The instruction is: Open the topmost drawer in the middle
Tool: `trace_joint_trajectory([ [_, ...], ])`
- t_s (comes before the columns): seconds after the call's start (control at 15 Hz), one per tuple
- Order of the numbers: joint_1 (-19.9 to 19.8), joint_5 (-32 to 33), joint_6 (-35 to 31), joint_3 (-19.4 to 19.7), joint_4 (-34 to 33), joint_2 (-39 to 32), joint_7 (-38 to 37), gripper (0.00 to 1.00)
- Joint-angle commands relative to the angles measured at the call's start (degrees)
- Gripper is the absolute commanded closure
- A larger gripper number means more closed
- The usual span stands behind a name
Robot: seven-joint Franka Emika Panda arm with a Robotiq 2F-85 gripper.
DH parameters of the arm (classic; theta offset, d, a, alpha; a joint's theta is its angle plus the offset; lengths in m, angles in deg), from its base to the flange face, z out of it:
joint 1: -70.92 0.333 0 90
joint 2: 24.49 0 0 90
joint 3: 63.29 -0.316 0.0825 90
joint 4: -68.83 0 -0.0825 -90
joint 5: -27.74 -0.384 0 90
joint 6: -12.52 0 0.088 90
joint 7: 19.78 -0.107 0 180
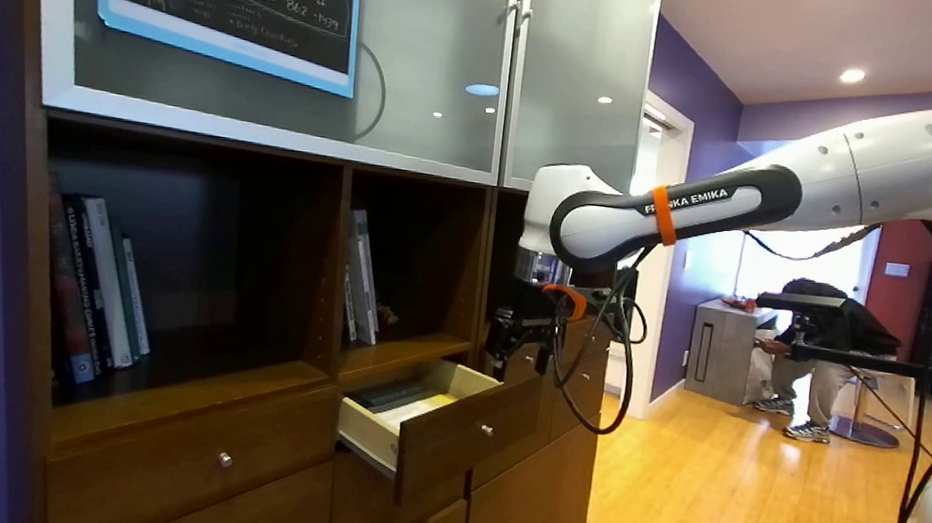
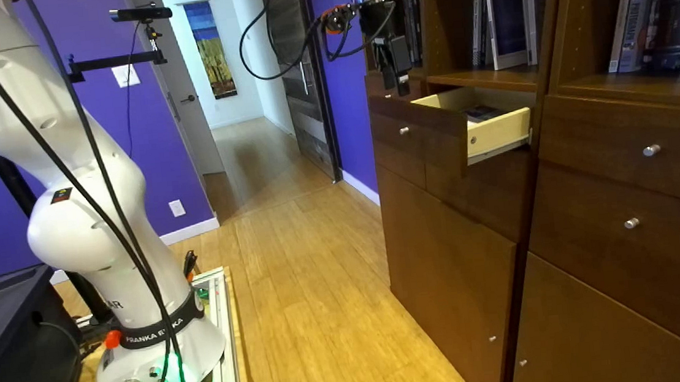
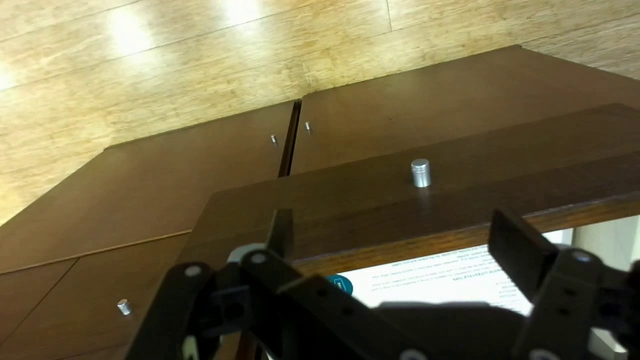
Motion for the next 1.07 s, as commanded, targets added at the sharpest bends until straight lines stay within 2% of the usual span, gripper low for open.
trace_joint_trajectory([
  [0.0, -0.22, -1.38, 1.06, -0.26, -0.52, 0.94, 0.77, 0.00],
  [0.27, 0.04, -2.49, 1.50, -0.34, 0.05, 6.86, 1.12, 0.00],
  [0.6, 0.25, -7.06, 7.21, 1.01, 0.34, 17.54, 6.73, 0.00],
  [0.67, -0.83, -4.49, 5.34, -0.74, -1.38, 12.54, 3.69, 0.00],
  [0.8, -0.94, -5.72, 7.11, -0.33, -1.10, 16.28, 5.45, 0.00],
  [1.0, -0.97, -5.93, 7.50, -0.17, -0.70, 17.26, 6.00, 0.00],
])
